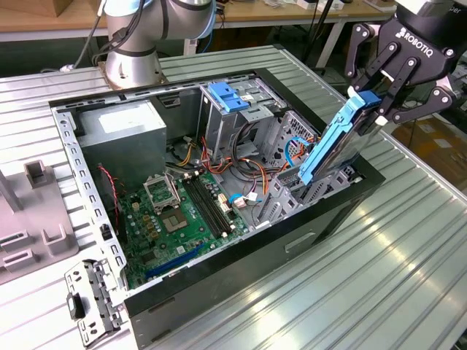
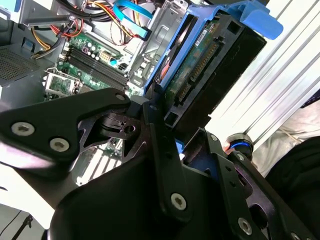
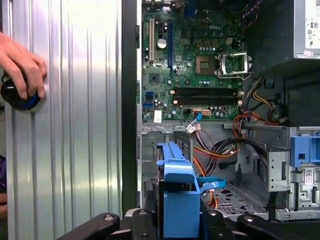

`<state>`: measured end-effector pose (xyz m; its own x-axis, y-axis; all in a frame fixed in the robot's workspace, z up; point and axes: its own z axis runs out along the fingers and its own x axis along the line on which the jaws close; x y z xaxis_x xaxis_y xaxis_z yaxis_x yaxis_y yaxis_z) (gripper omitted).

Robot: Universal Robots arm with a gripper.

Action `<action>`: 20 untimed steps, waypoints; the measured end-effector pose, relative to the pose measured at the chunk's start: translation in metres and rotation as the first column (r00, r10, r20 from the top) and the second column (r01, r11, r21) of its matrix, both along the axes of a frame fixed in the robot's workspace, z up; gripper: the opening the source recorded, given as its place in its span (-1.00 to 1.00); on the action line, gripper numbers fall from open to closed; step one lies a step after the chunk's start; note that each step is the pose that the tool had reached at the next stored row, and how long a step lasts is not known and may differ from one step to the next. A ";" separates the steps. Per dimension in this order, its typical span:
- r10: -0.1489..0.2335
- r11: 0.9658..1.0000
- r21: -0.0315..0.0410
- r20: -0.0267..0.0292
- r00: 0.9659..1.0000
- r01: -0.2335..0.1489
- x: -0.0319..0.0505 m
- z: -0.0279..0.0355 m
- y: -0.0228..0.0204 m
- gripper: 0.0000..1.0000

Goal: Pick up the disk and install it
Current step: 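Insert the disk into the insertion slot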

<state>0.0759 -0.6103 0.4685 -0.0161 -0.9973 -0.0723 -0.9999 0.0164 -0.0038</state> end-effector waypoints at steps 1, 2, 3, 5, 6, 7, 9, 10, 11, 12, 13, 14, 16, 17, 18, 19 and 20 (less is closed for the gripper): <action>0.000 1.000 0.000 0.000 1.000 0.000 -0.0011 -0.0002 0.0001 -0.26; 0.000 1.000 0.000 0.000 1.000 0.000 -0.0026 -0.0005 0.0002 -0.26; 0.000 1.000 0.000 0.000 1.000 0.000 -0.0034 -0.0007 0.0003 -0.26; 0.000 1.000 0.000 0.000 1.000 0.000 -0.0050 -0.0010 0.0005 -0.26; 0.000 1.000 0.000 0.000 1.000 0.000 -0.0058 -0.0011 0.0006 -0.26; 0.000 1.000 0.000 0.000 1.000 0.000 -0.0064 -0.0012 0.0007 -0.26; 0.000 1.000 0.000 0.000 1.000 0.000 -0.0087 -0.0018 0.0011 -0.26; 0.000 1.000 0.000 0.000 1.000 0.000 -0.0106 -0.0021 0.0015 -0.26; 0.000 1.000 0.000 0.000 1.000 0.000 -0.0118 -0.0024 0.0018 -0.26; 0.000 1.000 0.000 0.000 1.000 0.000 -0.0130 -0.0027 0.0023 -0.26; 0.000 1.000 0.000 0.000 1.000 0.000 -0.0136 -0.0028 0.0025 -0.26; 0.000 1.000 0.000 0.000 1.000 0.000 -0.0142 -0.0030 0.0028 -0.26; 0.000 1.000 0.000 0.000 1.000 0.000 -0.0152 -0.0033 0.0034 -0.26; 0.000 1.000 0.000 0.000 1.000 0.000 -0.0160 -0.0036 0.0038 -0.26; 0.000 1.000 0.000 0.000 1.000 0.000 -0.0169 -0.0039 0.0042 -0.26; 0.000 1.000 0.000 0.000 1.000 0.000 -0.0174 -0.0042 0.0044 -0.26; 0.000 1.000 0.000 0.000 1.000 0.000 -0.0180 -0.0043 0.0047 -0.26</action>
<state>0.0579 -0.6055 0.4642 -0.0161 -0.9972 -0.0725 -0.9999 0.0164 -0.0039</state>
